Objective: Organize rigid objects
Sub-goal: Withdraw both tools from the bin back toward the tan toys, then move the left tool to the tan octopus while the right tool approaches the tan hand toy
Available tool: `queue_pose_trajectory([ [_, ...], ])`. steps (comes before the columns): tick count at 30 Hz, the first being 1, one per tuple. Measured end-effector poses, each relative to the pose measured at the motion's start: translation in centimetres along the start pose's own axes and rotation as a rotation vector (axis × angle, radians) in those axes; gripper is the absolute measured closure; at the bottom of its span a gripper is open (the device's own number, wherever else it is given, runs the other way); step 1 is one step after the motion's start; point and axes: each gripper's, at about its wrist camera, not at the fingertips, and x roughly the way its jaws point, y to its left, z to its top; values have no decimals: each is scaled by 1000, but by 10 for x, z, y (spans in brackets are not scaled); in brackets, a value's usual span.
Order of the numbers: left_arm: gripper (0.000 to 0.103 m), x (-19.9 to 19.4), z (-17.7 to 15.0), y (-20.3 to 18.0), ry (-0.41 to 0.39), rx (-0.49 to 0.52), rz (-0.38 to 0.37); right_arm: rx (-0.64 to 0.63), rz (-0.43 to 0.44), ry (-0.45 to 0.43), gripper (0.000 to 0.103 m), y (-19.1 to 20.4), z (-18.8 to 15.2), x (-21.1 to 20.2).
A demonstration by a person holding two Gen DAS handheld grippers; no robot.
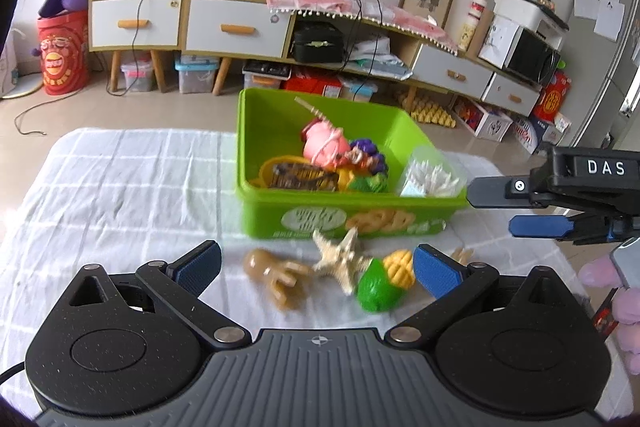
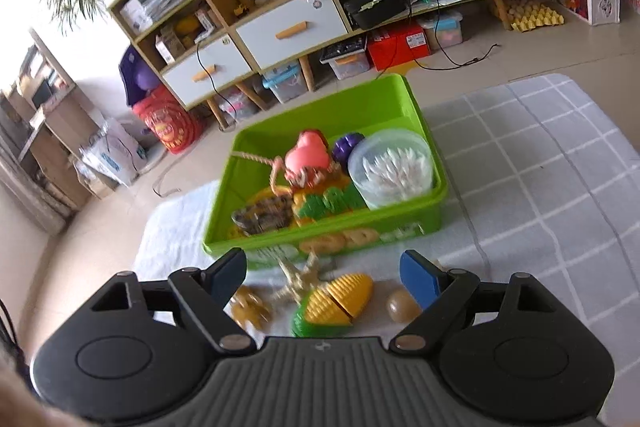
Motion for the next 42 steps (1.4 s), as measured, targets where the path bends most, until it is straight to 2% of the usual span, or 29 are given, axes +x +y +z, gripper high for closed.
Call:
queue_pose_trajectory([
  [3,2,0,-10,3,21,3,18,-32,-16,17,30,-1,-13,1],
  [11,2,1,-36,8,84,26,10,-150,-71,29,30,-11,-44,5],
  [14,2,0,-44,10,98,37,10,-180,-76,15,24,-16,-52,2],
  [25,2,16,-73,17,151,143,112,-240,-169,49,21,-34,-81,17],
  [30,2,26,-80,15,153,203,135,-291,-205,77,21,-36,-96,26],
  [34,2,30,-82,16,130,207,129,-344,-236,93,20,-38,-107,36],
  [36,2,32,-81,17,115,208,124,-348,-236,68,14,-41,-110,37],
  [39,2,36,-80,19,92,211,107,-342,-227,55,10,-45,-110,41],
  [42,1,42,-77,20,72,219,84,-358,-215,11,10,-45,-111,44],
])
